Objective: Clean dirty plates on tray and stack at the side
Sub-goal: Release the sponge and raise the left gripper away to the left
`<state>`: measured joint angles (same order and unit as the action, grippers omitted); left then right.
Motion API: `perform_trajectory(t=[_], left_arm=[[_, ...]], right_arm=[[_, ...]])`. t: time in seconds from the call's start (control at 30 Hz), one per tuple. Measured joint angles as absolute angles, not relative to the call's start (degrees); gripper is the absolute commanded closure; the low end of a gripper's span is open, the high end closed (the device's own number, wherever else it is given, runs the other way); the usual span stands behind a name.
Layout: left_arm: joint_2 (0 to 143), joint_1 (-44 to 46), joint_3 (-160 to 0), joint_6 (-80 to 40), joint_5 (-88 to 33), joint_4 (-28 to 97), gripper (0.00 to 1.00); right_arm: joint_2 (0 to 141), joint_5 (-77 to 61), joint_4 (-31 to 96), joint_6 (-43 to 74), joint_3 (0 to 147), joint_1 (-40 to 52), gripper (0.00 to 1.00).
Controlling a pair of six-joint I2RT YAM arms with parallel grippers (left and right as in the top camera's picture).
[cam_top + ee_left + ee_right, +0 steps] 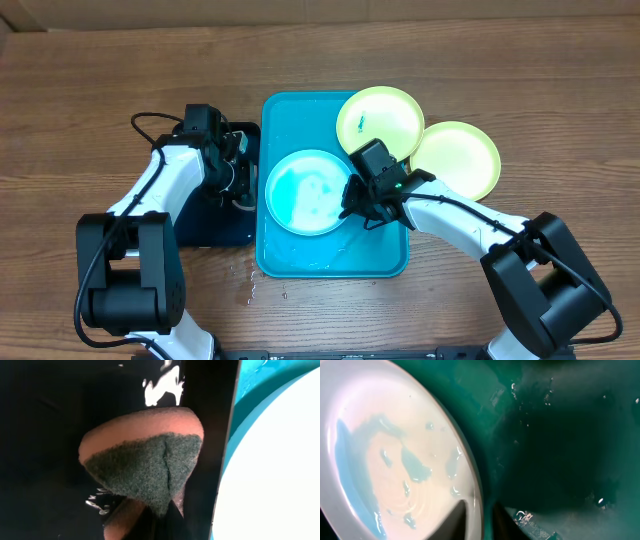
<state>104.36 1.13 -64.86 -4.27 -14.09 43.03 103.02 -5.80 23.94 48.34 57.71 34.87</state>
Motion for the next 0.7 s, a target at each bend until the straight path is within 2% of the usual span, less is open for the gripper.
perform_trajectory(t=[0.1,0.37,0.4,0.53,0.7], left_arm=[[104.4,0.9,-64.9,-5.7,-12.1,43.6,0.96],[102.5,-4.4,-64.9,-9.1,-9.7,45.5,0.96],[102.4,-5.5,-64.9,-9.3,-9.5,46.0,0.96],[102.4,-6.0,-64.9,-9.5,-9.2,46.3,0.95],[102.4,-6.0,-64.9,-10.2,-9.1,46.8,0.85]], right_arm=[[103.0,-5.7,24.0,48.0,57.7,34.9,0.66],[103.0,-5.0,23.6,48.0,57.7,34.9,0.68],[103.0,-4.8,23.2,48.0,57.7,34.9,0.73],[103.0,-4.4,23.1,48.0,57.7,34.9,0.80],[103.0,-4.1,23.1,48.0,57.7,34.9,0.81]])
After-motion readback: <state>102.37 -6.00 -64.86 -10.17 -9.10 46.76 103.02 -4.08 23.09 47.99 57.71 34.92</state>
